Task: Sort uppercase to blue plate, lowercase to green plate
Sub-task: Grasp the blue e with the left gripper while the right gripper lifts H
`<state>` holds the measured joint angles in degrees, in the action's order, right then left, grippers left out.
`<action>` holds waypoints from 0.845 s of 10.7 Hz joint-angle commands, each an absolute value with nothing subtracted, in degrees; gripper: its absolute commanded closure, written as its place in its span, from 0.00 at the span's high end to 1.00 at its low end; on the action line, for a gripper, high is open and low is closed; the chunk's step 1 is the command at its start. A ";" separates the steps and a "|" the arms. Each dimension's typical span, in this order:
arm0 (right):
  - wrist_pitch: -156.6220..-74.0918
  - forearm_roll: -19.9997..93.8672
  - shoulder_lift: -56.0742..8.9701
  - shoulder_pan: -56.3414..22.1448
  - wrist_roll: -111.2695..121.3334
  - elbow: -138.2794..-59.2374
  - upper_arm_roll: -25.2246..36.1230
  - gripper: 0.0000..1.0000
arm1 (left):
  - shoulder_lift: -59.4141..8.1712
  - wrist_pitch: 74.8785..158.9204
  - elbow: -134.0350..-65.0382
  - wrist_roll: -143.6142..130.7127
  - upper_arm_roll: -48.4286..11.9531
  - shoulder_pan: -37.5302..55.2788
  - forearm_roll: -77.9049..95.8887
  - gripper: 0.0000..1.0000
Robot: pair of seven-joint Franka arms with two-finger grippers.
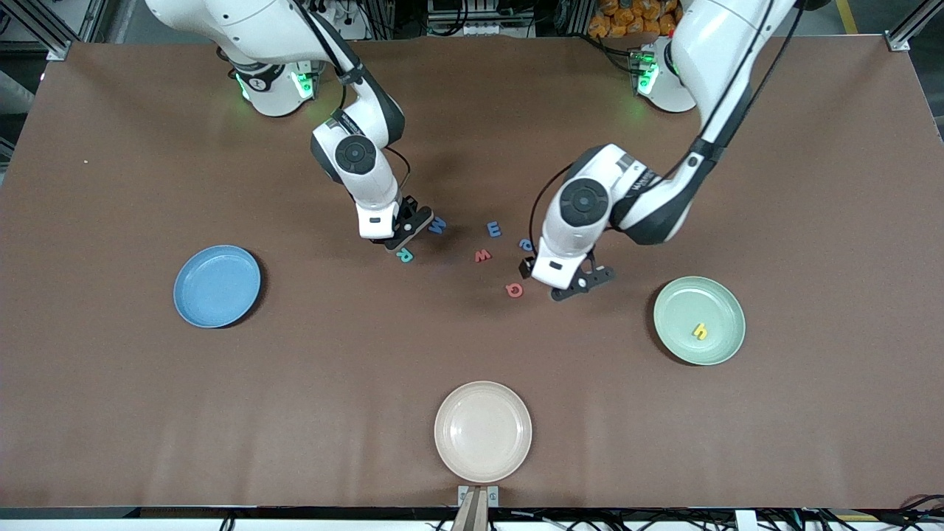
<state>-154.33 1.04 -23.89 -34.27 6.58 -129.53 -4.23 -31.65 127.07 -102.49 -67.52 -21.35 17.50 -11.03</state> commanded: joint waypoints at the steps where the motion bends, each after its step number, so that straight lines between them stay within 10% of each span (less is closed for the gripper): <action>1: -152.33 0.53 -24.17 -31.56 8.87 -129.46 -4.22 0.21 | -31.72 127.26 -103.89 -74.59 -21.35 18.72 -10.64 1.00; 9: -128.77 0.18 -20.57 -11.19 32.84 -117.00 -3.96 0.20 | -33.22 143.08 -114.25 -85.78 -21.45 20.83 -11.25 0.99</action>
